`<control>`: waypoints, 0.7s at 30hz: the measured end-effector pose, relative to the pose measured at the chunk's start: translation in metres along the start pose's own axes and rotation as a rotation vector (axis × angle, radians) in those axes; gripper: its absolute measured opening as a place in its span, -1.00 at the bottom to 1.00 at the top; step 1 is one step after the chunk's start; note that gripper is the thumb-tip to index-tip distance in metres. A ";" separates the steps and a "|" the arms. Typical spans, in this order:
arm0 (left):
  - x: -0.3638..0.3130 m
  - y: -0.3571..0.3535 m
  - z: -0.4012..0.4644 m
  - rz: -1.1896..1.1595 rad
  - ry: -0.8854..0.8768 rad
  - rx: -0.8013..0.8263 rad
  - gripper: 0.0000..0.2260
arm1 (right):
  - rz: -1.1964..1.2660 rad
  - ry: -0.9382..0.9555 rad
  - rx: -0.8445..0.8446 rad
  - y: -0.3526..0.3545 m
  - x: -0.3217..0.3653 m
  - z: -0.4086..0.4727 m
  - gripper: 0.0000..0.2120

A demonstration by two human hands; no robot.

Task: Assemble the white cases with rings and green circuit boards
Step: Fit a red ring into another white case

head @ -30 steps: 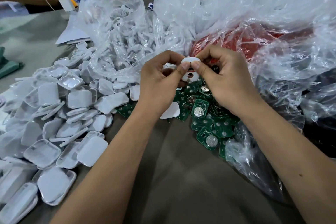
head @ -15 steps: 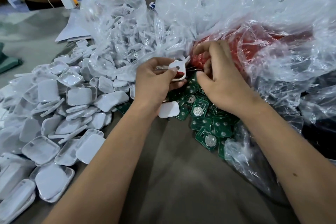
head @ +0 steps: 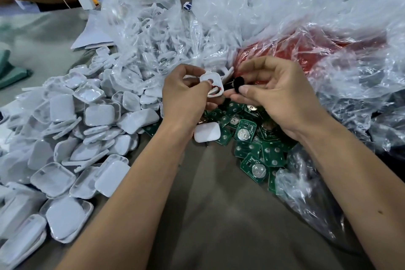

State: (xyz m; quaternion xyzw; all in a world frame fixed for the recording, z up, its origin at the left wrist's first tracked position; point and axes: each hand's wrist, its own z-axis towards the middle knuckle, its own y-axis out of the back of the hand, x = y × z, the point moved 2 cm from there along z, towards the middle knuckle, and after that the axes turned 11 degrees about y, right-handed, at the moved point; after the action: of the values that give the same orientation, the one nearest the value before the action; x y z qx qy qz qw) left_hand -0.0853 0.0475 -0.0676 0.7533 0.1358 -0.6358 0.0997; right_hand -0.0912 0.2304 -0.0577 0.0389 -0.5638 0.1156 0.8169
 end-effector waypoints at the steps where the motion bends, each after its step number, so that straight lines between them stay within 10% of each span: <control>1: 0.000 0.000 0.000 -0.008 0.003 0.001 -0.85 | -0.012 0.015 -0.010 0.001 0.002 0.000 -0.74; 21: -0.001 0.000 0.000 0.004 0.022 -0.015 -0.89 | -0.035 0.105 -0.011 -0.011 0.000 -0.004 -0.87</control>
State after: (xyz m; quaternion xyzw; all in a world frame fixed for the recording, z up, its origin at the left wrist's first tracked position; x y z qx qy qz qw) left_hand -0.0852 0.0471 -0.0669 0.7598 0.1399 -0.6262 0.1052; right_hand -0.0856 0.2206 -0.0587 0.0382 -0.5200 0.1001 0.8474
